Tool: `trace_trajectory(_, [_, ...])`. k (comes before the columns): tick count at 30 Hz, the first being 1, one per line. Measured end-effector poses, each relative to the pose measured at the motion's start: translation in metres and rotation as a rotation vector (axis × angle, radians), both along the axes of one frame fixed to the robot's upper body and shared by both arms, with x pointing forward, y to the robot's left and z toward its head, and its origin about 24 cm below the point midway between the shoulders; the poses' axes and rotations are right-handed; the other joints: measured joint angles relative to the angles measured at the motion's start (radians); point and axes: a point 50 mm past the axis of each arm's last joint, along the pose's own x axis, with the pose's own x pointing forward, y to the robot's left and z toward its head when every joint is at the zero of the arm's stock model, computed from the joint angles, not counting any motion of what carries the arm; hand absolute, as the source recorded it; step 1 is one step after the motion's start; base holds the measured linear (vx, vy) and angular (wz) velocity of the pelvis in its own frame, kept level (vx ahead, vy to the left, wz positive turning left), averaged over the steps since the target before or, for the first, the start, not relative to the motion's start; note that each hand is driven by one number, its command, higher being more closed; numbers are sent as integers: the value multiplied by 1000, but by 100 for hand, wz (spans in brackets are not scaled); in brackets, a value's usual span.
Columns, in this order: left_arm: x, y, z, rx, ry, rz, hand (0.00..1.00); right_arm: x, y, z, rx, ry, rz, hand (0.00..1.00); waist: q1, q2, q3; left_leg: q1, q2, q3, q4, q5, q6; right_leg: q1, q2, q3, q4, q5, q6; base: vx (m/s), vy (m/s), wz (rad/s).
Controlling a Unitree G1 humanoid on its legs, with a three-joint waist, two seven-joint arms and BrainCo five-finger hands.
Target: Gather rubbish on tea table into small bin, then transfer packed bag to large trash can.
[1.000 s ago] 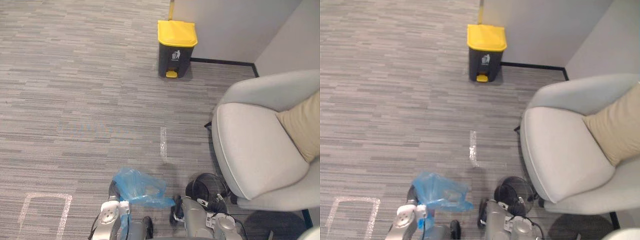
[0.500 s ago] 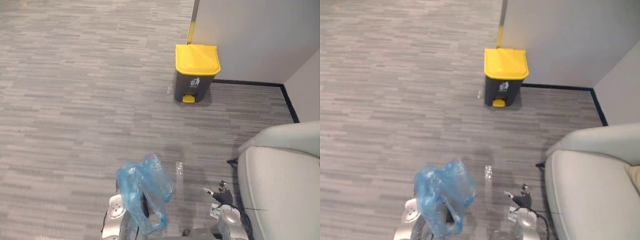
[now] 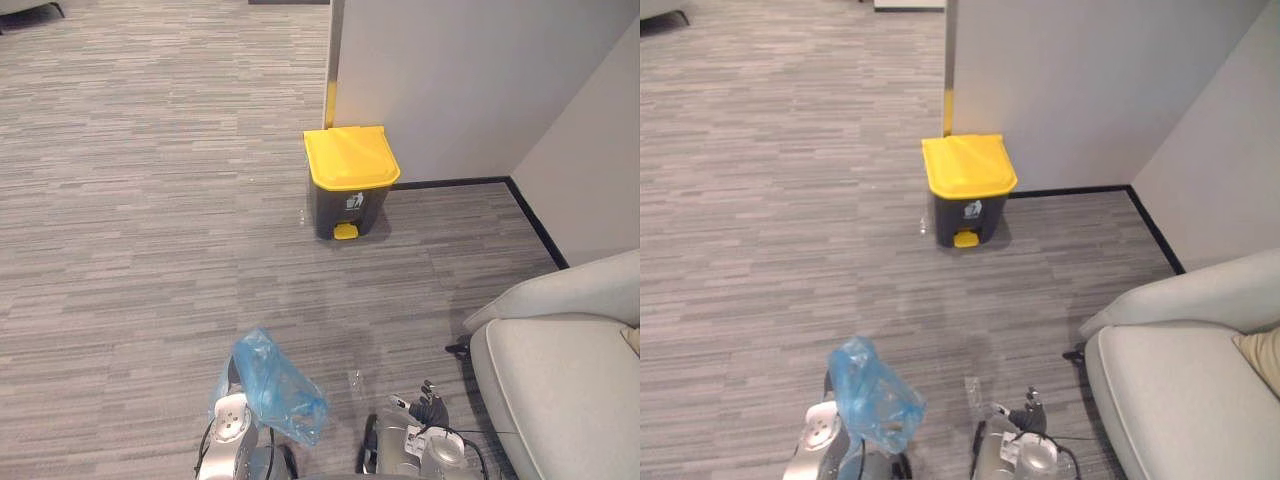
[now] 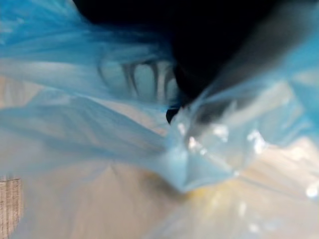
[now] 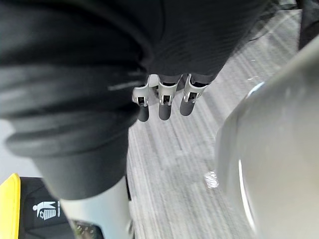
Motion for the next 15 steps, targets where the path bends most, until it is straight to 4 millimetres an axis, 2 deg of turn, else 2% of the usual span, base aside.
trace_trajectory(1, [0, 1, -1, 4, 7, -1, 100, 8, -2, 2, -7, -13, 7, 0, 9, 18, -5, -3, 19, -37, -16, 21, -17, -4, 12, -2, 10, -15, -12, 477, -137, 4])
trace_trajectory(2, [0, -1, -2, 0, 10, -5, 100, 11, -6, 4, -19, -19, -1, 0, 6, 20, -4, 11, 10, -77, -23, 43, -26, 3, 7, -12, 36, -65, -15, 552, -184, 33])
trace_trajectory(3, [2, -4, -1, -12, 3, -4, 100, 8, -10, 3, -23, -12, -15, 0, -3, 39, 6, 24, 34, -118, 35, 50, -29, 64, 7, -54, 45, -115, -16, 458, -195, 68])
trace_trajectory(4, [2, -6, -1, -17, 1, -7, 100, 5, -10, 1, -22, -3, -17, 0, -8, 42, 10, 15, 46, -133, 105, 54, -34, 97, 8, -76, 39, -129, -18, 462, -186, 75])
trace_trajectory(6, [-1, -10, 0, -37, -2, -2, 100, -3, -3, -2, -6, 12, -1, 0, 8, 38, 14, -131, 124, -146, 522, 154, -34, 262, 26, -102, -51, -146, -37, 473, -151, 35])
trace_trajectory(8, [-1, -12, 3, -48, -21, 0, 100, 2, -1, 0, -1, -3, 4, 0, 22, 34, 16, -252, 160, -109, 692, 116, -15, 339, 32, -95, -121, -156, -36, 412, -11, -13])
trace_trajectory(10, [0, -12, 6, -50, -33, -3, 100, 5, -2, 4, -1, -25, -4, 0, 32, 31, 19, -339, 172, -81, 680, 94, 10, 389, 30, -91, -173, -162, -24, 340, 56, -20])
trace_trajectory(12, [1, -13, 6, -53, -39, -14, 100, 4, -3, 3, 10, -25, -21, 0, 48, 21, 25, -388, 153, -38, 494, 84, 32, 451, 9, -71, -203, -180, 10, 377, 167, -25])
trace_trajectory(13, [1, -13, 6, -53, -39, -16, 100, 3, -3, 3, 10, -25, -23, 0, 48, 21, 25, -391, 149, -37, 473, 85, 34, 454, 7, -70, -204, -181, 13, 377, 227, -15])
trace_trajectory(14, [1, -15, 7, -61, -42, -19, 100, 0, -6, 3, 14, -23, -50, 0, 49, 39, 13, -388, 111, -47, 222, 161, 46, 478, -6, -59, -195, -213, 65, 374, 255, -12])
trace_trajectory(15, [1, -12, 4, -51, -27, -22, 100, -6, -6, -2, 26, 7, -77, 0, 56, 8, 11, -360, 64, -49, 161, 212, 39, 485, -31, -27, -199, -230, 92, 373, 230, -9])
